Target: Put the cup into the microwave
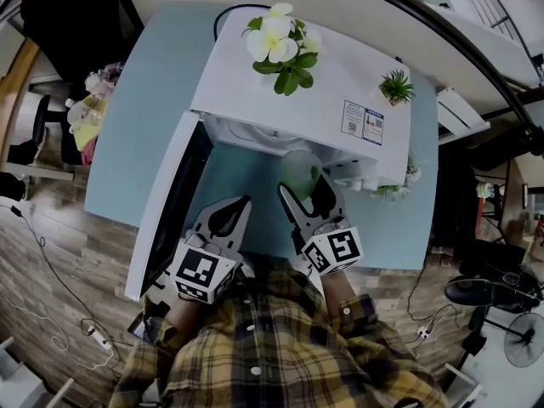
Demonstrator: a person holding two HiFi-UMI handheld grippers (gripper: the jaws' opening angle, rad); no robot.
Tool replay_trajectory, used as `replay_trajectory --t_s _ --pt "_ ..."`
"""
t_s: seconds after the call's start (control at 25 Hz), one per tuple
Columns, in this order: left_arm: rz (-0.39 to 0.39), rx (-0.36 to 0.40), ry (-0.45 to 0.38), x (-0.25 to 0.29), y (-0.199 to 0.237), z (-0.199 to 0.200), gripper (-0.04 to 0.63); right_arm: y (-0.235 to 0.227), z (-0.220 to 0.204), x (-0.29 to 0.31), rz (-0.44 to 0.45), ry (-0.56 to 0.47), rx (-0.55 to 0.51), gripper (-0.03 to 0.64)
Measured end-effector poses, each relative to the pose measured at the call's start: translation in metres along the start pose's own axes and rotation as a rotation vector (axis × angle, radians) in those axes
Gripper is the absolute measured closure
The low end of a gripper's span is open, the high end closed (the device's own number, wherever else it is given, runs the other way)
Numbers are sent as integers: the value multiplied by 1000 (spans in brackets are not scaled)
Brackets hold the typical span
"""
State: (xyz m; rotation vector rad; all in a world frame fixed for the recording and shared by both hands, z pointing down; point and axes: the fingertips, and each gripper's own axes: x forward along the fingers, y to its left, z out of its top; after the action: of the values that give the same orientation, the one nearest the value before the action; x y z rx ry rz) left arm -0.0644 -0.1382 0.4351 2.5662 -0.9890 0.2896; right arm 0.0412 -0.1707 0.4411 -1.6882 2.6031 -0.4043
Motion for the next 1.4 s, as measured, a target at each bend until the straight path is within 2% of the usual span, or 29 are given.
replay_trajectory --t_s 0.48,0.72,1.0,1.4 --pt "9 -33 -2 2 -1 -17 604 -9 -20 46 -5 -18 -63 281" --pt "20 -42 -18 4 2 -18 604 -16 -28 69 -37 -44 -68 281" --pt "34 -52 -44 14 5 -17 604 -16 -37 87 -62 -59 -88 281" --pt "54 -66 -30 14 7 -28 604 -19 -41 103 -73 -78 -118 281"
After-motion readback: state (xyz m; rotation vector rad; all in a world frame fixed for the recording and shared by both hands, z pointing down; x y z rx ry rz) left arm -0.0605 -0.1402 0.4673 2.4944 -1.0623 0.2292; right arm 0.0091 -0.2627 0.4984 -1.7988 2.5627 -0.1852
